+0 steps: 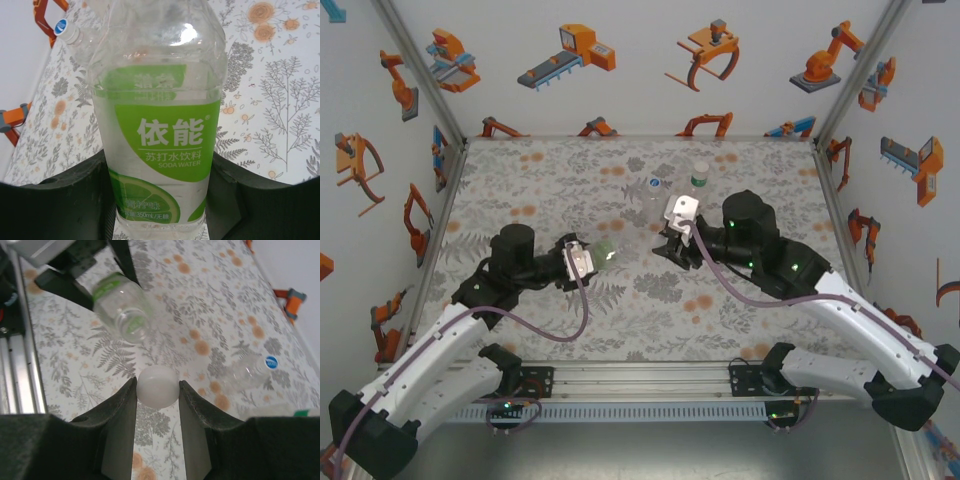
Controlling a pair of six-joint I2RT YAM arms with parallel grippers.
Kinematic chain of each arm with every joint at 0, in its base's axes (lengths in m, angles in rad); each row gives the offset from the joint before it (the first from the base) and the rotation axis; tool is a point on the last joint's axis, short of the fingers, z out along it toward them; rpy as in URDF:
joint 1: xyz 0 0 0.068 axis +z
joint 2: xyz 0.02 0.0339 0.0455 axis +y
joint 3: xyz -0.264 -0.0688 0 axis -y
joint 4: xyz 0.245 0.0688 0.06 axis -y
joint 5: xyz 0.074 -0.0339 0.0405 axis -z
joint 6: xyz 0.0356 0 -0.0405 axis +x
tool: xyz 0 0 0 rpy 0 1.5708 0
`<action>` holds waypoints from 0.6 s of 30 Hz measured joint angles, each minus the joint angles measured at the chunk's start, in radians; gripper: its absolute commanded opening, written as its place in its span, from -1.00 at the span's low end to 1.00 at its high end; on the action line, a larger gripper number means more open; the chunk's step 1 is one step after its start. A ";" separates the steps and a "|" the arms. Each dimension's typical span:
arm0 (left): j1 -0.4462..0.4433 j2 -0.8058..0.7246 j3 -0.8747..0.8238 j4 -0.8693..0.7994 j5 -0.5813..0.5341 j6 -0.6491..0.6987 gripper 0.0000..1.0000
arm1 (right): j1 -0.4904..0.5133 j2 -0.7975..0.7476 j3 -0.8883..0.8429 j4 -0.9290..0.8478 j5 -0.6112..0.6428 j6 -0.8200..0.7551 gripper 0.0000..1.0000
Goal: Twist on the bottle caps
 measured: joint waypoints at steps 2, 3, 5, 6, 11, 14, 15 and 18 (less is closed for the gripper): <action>-0.006 0.011 0.006 -0.013 0.008 0.006 -1.00 | 0.000 0.007 0.000 0.008 -0.051 -0.010 -1.00; -0.011 0.018 0.011 -0.020 0.011 0.009 -1.00 | 0.000 0.013 0.000 0.012 -0.072 -0.013 -1.00; -0.018 0.024 0.016 -0.029 0.013 0.012 -1.00 | 0.000 0.026 -0.001 0.019 -0.104 -0.015 -1.00; -0.020 0.025 0.017 -0.030 0.015 0.012 -1.00 | 0.000 0.034 -0.001 0.024 -0.116 -0.016 -1.00; -0.021 0.035 0.022 -0.044 0.029 0.011 -1.00 | 0.000 0.074 -0.002 0.043 -0.152 -0.019 -1.00; -0.021 0.039 0.024 -0.047 0.033 0.011 -1.00 | 0.000 0.097 -0.002 0.053 -0.168 -0.022 -1.00; -0.021 0.039 0.025 -0.047 0.033 0.011 -1.00 | 0.000 0.104 -0.002 0.055 -0.171 -0.023 -1.00; -0.021 0.039 0.026 -0.047 0.037 0.011 -1.00 | 0.000 0.121 -0.002 0.060 -0.181 -0.023 -1.00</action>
